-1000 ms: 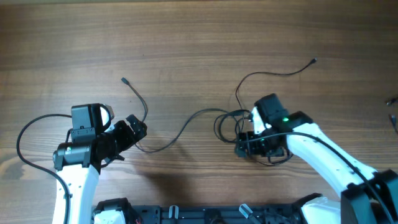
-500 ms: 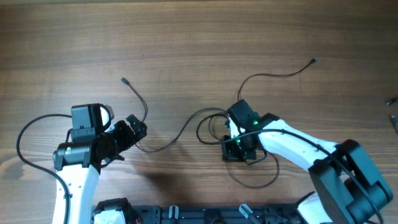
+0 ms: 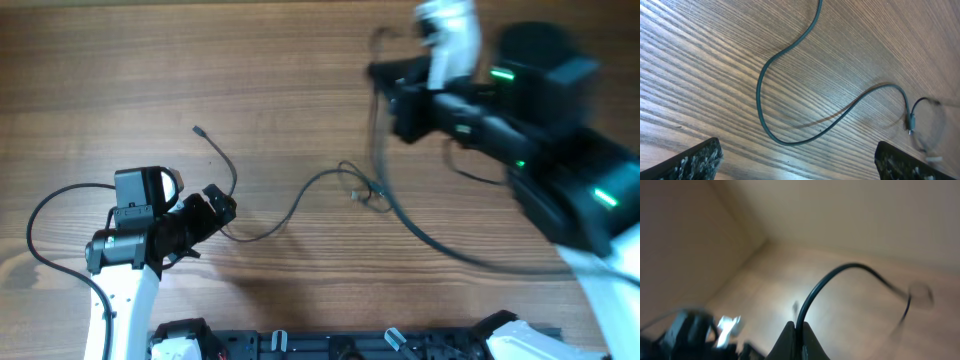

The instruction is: Untangle cables

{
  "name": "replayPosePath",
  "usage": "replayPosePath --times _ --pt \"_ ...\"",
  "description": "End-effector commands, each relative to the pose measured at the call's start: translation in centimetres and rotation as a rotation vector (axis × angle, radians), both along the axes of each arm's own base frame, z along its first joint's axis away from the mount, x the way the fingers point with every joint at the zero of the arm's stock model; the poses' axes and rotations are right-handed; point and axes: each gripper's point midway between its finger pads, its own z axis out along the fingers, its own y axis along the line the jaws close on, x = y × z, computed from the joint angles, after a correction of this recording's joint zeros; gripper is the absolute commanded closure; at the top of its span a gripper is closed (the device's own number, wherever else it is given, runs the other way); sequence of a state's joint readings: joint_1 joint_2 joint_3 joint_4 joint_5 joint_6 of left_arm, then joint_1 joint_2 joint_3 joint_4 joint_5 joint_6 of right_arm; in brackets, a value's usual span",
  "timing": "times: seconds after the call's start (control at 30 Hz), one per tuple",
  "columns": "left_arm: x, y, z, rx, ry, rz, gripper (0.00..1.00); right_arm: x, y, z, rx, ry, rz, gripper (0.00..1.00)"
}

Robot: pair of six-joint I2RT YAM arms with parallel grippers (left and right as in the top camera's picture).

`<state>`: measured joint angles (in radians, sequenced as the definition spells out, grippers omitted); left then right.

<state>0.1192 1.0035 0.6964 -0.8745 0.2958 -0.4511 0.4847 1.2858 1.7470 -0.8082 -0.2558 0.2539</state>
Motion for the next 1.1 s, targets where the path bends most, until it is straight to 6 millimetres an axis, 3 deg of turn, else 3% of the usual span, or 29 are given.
replayPosePath --times 0.0,0.17,0.3,0.43,0.57,0.67,0.87,1.07 --pt "0.0 0.2 -0.1 0.003 0.003 0.013 0.0 1.6 -3.7 0.8 -0.109 -0.09 -0.171 0.95" --pt "0.1 0.2 0.0 0.002 -0.003 0.014 0.0 1.4 -4.8 0.2 -0.133 -0.07 -0.209 0.96" --pt "2.1 -0.2 1.1 -0.059 -0.08 0.064 0.0 1.3 -5.0 -1.9 -0.146 0.03 -0.229 0.96" --pt "2.6 -0.4 1.5 -0.083 -0.099 0.08 0.0 2.4 -7.7 -4.6 -0.173 0.15 -0.377 0.96" --pt "3.0 -3.6 3.0 -0.3 -0.103 0.061 0.0 3.4 -10.8 -5.3 -0.164 0.193 -0.477 0.96" --pt "2.8 -5.6 3.4 -0.368 -0.096 -0.005 0.01 3.6 -12.9 -5.5 -0.165 0.211 -0.534 0.96" --pt "2.4 -10.0 2.6 -0.4 -0.028 -0.099 0.07 3.3 -14.0 -6.3 -0.194 0.24 -0.555 0.96" --pt "4.1 -14.5 0.4 -0.373 0.015 -0.043 0.07 3.4 -16.9 -6.6 -0.206 0.258 -0.626 0.96"
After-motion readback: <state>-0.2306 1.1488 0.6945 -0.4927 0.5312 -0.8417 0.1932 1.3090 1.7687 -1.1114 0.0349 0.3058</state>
